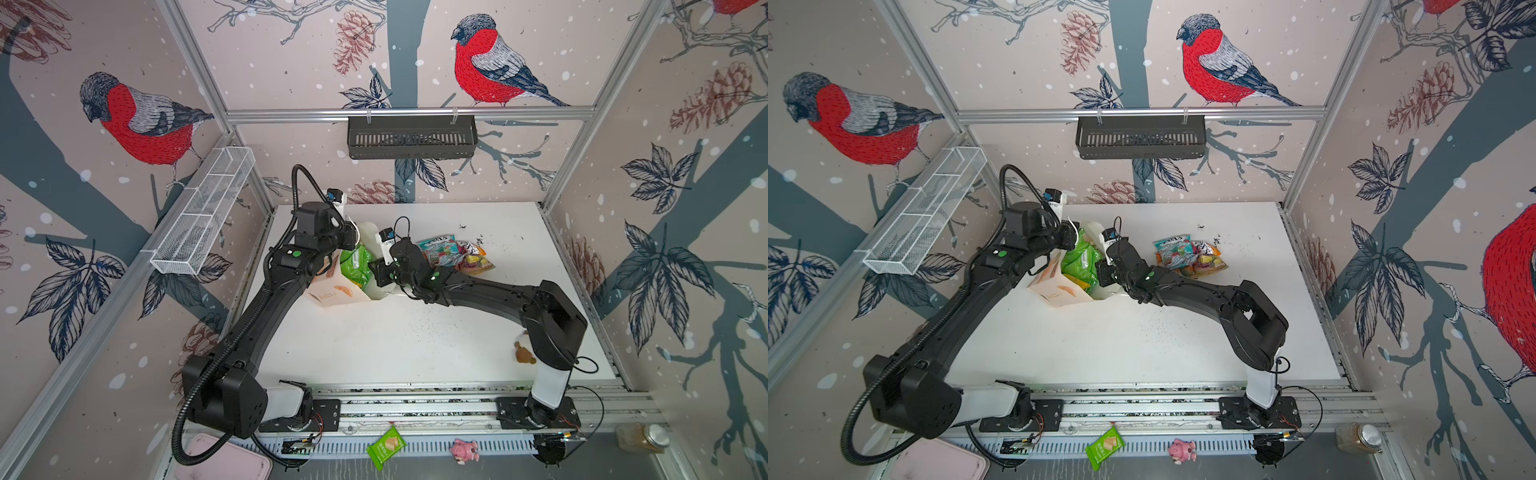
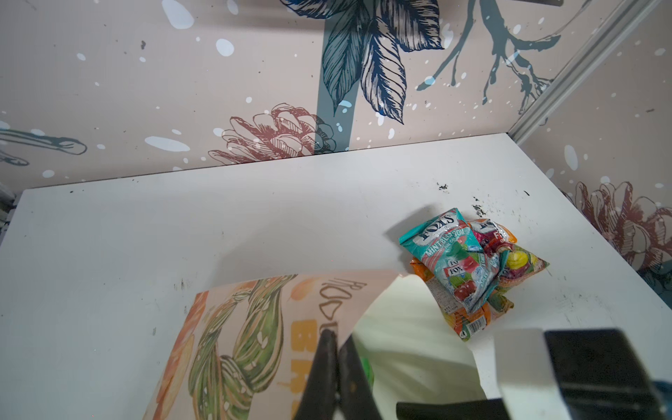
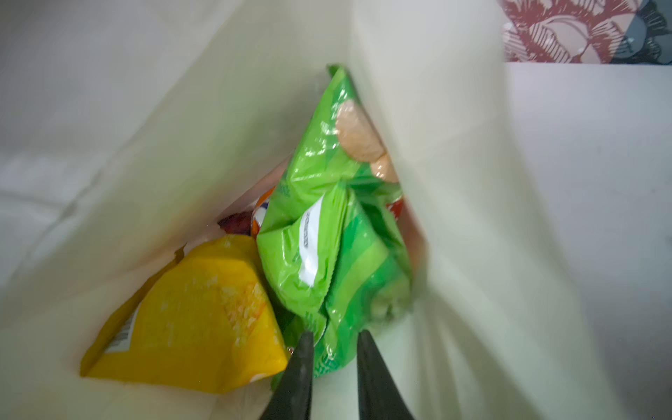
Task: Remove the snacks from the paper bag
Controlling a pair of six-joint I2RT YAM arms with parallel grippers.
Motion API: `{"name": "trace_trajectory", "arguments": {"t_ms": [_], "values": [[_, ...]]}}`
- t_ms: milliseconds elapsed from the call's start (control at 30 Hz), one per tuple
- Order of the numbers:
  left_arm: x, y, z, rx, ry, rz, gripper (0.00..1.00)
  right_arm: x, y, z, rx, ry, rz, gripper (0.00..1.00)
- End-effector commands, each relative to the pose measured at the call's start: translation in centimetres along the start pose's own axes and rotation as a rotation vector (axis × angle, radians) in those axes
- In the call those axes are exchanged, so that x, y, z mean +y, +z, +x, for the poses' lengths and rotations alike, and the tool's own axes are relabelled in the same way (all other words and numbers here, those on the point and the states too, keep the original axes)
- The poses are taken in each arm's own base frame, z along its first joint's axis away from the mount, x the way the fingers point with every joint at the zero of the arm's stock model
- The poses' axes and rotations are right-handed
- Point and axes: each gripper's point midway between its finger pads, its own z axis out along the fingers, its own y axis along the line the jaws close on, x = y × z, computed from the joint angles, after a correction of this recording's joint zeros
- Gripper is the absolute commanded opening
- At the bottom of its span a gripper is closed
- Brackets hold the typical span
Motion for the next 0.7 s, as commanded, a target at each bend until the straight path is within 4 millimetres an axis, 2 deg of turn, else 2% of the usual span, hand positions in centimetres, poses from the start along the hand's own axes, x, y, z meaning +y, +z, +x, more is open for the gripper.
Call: {"name": "trace_trajectory", "arguments": {"t_ms": [0, 100, 200, 300, 500, 667], "values": [[-1.9, -0.1, -1.5, -0.066, 0.072, 0.105, 0.0, 0.5, 0.0, -0.7, -0.083, -0.025, -0.014, 0.24], [-2.3, 0.0, -1.3, -0.064, 0.079, 0.133, 0.0, 0.1, 0.3, -0.1, -0.072, -0.024, 0.003, 0.27], [-2.8, 0.0, -1.2, -0.063, 0.088, 0.159, 0.0, 0.0, 0.1, -0.6, -0.091, -0.031, 0.013, 0.44], [-3.2, -0.1, -1.2, -0.068, 0.094, 0.169, 0.0, 0.2, 0.1, -1.2, -0.121, -0.037, 0.006, 0.56], [-4.0, 0.0, -1.0, -0.062, 0.089, 0.207, 0.0, -1.1, 1.5, -1.5, -0.18, 0.007, 0.084, 0.62], [-4.2, 0.0, -1.0, -0.06, 0.083, 0.212, 0.0, -2.4, 1.3, -2.1, -0.259, 0.015, 0.196, 0.73]]}}
